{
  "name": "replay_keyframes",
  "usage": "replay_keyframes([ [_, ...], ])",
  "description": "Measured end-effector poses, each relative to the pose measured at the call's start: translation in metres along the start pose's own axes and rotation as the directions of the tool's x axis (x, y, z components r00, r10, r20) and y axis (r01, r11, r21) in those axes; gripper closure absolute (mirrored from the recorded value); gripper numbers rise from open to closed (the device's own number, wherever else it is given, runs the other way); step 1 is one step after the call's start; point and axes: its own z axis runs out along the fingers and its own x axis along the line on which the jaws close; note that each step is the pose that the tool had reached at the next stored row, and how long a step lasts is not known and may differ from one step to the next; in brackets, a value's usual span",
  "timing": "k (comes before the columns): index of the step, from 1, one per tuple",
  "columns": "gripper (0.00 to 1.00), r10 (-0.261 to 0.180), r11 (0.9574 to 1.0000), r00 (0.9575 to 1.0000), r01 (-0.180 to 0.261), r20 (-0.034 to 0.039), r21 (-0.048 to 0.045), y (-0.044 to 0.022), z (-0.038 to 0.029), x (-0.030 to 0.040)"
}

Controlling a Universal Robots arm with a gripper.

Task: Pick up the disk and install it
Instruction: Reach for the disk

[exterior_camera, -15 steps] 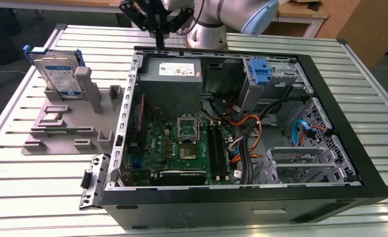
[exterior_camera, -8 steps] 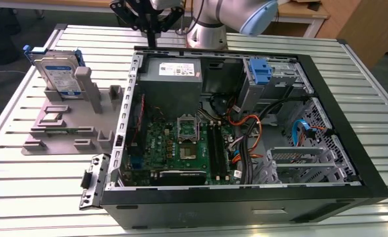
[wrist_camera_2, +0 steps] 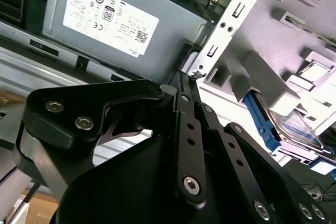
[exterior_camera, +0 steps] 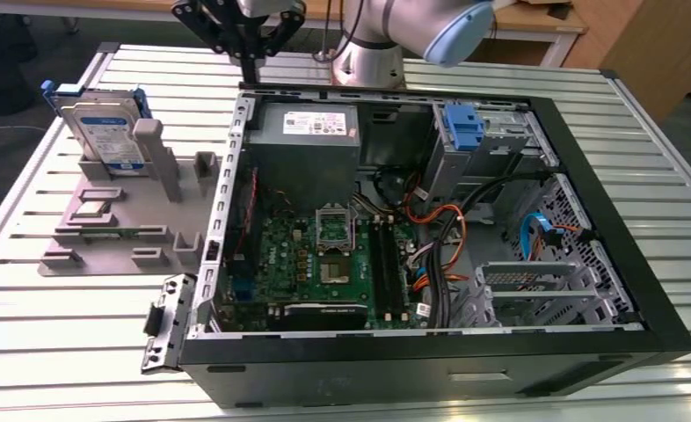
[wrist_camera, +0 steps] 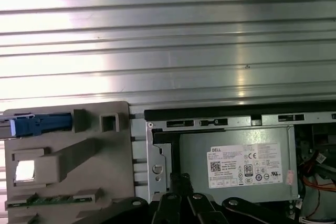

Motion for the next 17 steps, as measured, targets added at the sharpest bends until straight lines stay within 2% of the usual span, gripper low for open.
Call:
replay_keyframes([
  [10,0.89,0.000,1.0000,1.0000,0.000,0.0000,0.0000,0.0011,0.0020,0.0320],
  [17,0.89,0.000,1.0000,1.0000,0.000,0.0001,0.0000,0.0041,0.0039,0.0579],
])
